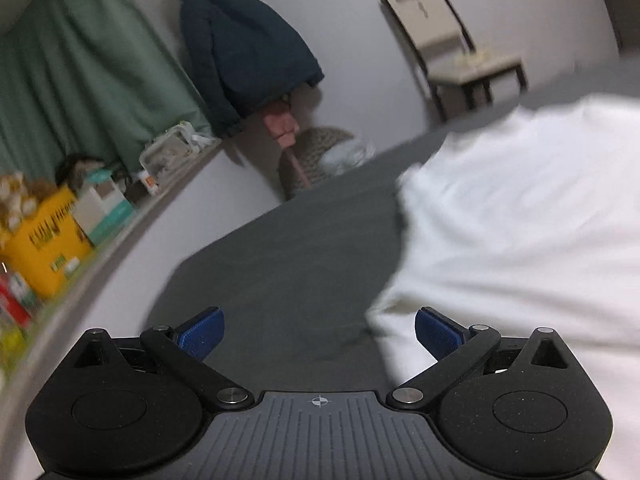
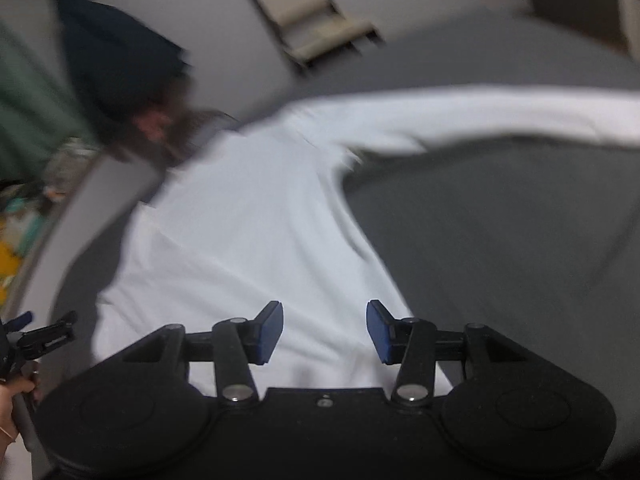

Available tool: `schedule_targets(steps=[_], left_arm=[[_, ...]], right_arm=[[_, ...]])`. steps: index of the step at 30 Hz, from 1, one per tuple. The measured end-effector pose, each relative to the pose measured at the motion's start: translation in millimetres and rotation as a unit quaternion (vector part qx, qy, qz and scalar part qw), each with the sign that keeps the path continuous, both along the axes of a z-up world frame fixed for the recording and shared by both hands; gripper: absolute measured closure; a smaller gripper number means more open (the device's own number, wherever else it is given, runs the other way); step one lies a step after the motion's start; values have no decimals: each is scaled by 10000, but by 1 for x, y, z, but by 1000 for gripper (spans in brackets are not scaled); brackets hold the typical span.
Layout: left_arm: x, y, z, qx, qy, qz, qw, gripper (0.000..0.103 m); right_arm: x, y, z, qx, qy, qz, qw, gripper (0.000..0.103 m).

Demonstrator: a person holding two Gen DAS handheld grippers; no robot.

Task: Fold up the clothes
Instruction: 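Open both grippers and lift them off the shirt, then grasp the shirt collar edge with the right gripper and pull it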

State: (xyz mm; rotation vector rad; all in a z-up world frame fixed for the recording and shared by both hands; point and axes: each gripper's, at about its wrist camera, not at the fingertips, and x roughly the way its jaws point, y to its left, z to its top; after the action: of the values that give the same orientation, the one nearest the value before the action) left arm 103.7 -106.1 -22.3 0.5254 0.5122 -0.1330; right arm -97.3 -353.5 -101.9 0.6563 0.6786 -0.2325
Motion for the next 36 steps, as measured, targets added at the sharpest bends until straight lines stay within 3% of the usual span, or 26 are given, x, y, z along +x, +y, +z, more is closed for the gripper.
schedule_targets(steps=[2,4,7,10,14,16,20,26,31,33,34,36], left_arm=[[-19,-7,6,-391,193,108,9990,1],[-37,-13,12,-785,387,219,9959,1],[-50,-12,7,-1659,767,545,9816,1],[-51,-11,-1,-1993,825,339,9759,1],[-39,-2,-17,-2315,345,292,9718,1],[-32,4,-25,-2502,159,288,9676,1],[-6,8,-44,-2846,195,390,9576,1],[13,-6,-59,-2823,112,88,9592,1],[14,-3,-56,-3022,-59,-56,9532,1],[16,0,-60,-3231,0,-96,9463,1],[16,1,-61,-3331,31,-116,9428,1],[18,-1,-67,-3324,110,-126,9430,1]], right_arm=[[9,5,8,46,-325,421,9986,57],[33,7,14,426,-484,924,9936,57],[83,20,31,354,-783,1689,9819,57],[150,35,41,-13,-961,2347,9673,57],[235,51,38,116,-734,2882,9547,58],[273,58,35,149,-621,2870,9558,59],[344,70,23,276,-342,2649,9633,60],[409,90,0,-252,150,2567,9660,63],[447,104,-18,-637,416,2710,9596,63],[459,107,-26,-685,482,2763,9574,71],[463,107,-30,-595,493,2795,9570,80],[470,109,-34,-449,464,2862,9560,91]])
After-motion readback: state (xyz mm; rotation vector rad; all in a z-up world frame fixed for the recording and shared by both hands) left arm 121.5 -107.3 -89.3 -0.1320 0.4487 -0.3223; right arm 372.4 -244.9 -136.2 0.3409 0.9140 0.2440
